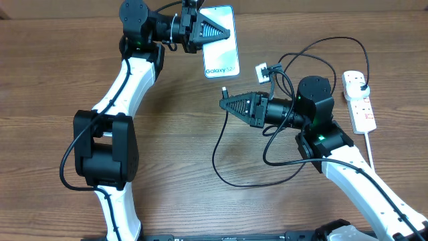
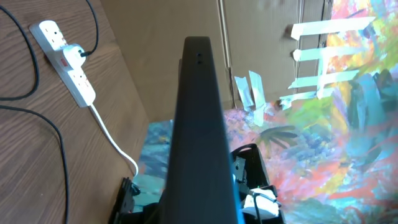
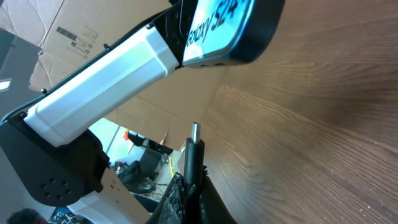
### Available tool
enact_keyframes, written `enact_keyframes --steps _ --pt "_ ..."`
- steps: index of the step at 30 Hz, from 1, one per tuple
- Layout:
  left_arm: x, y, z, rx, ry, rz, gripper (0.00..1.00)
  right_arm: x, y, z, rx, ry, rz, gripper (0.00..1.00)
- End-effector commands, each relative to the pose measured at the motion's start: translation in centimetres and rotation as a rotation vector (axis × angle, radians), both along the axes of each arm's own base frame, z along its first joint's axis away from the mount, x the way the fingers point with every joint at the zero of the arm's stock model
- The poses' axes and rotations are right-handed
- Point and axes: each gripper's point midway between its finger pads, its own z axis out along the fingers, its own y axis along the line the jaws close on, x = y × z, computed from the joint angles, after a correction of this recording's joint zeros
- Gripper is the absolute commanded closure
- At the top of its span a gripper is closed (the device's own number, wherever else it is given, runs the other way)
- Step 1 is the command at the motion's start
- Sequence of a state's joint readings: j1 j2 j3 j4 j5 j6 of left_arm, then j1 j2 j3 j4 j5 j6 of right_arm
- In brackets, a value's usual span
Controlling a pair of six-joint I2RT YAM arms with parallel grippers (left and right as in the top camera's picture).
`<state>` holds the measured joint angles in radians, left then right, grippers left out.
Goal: Plug charger to phone and switch on socket
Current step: 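Bring the USB-C plug up under the phone's bottom port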
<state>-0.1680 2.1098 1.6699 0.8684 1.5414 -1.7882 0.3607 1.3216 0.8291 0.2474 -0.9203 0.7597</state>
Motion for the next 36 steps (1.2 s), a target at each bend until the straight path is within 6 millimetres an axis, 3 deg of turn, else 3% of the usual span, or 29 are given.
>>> enact_keyframes --steps 1,14,36 --pt "0.3 0.1 0.9 -0.009 0.008 0.023 0.96 0.7 -0.1 0.3 0.000 -0.015 -0.039 0.96" --pt "0.5 -0.2 1.1 -0.024 -0.023 0.038 0.96 2.4 -0.6 1.1 0.041 0.028 -0.147 0.96" --pt "0.9 -0.3 1.2 -0.039 -0.063 0.062 0.96 2.2 -0.4 1.0 0.052 0.050 -0.126 0.96"
